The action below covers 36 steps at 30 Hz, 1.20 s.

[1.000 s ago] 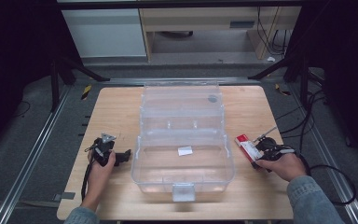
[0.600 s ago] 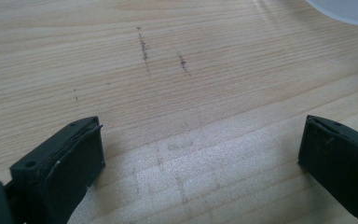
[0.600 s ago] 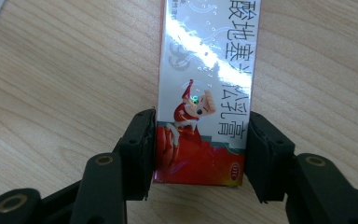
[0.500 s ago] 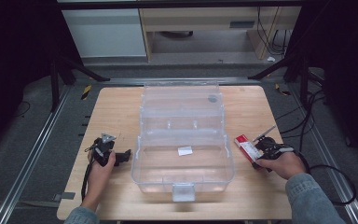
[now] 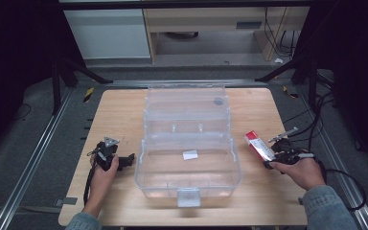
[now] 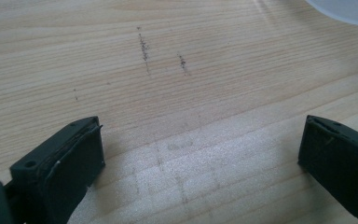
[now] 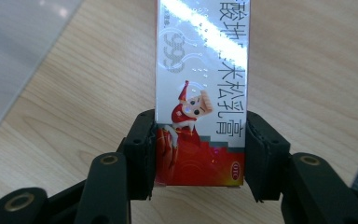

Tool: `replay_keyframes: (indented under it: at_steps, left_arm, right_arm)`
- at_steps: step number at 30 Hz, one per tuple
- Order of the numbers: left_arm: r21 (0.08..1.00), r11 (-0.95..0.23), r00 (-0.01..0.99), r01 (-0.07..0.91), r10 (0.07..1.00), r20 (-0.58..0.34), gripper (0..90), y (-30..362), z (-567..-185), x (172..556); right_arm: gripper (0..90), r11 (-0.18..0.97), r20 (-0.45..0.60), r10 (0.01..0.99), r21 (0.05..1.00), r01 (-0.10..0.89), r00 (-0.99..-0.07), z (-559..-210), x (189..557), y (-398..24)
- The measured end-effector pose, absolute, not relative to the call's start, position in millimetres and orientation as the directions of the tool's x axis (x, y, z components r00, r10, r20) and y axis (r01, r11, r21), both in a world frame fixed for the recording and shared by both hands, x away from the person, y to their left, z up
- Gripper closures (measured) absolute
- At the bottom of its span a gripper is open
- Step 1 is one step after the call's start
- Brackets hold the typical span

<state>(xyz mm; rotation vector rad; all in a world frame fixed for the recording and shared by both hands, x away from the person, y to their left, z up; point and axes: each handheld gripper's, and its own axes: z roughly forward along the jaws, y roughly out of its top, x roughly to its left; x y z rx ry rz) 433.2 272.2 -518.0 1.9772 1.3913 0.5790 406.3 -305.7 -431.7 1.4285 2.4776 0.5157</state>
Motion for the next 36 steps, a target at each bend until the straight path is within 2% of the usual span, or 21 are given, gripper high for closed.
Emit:
replay_keyframes:
  at_steps: [7, 11, 25, 36]
  left_arm:
    - [0.719, -0.23, 0.34, 0.656, 0.94, -0.009, 0.0, 272, -518, 433]
    - [0.718, -0.23, 0.339, 0.656, 0.941, -0.009, 0.0, 272, -518, 433]
    - [0.718, -0.232, 0.342, 0.656, 0.94, -0.009, 0.0, 273, -518, 431]
    - [0.717, -0.235, 0.343, 0.657, 0.939, -0.006, 0.0, 273, -518, 431]
  right_arm:
    - [51.5, 0.456, -0.046, 0.86, 0.515, 0.726, -0.508, -400, 394, -307]
    - [51.5, 0.461, -0.04, 0.837, 0.588, 0.664, -0.545, -382, 391, -305]
    - [51.5, 0.54, -0.109, 0.781, 0.611, 0.578, -0.615, -349, 394, -284]
    - [51.6, 0.596, -0.128, 0.716, 0.625, 0.504, -0.687, -330, 394, -240]
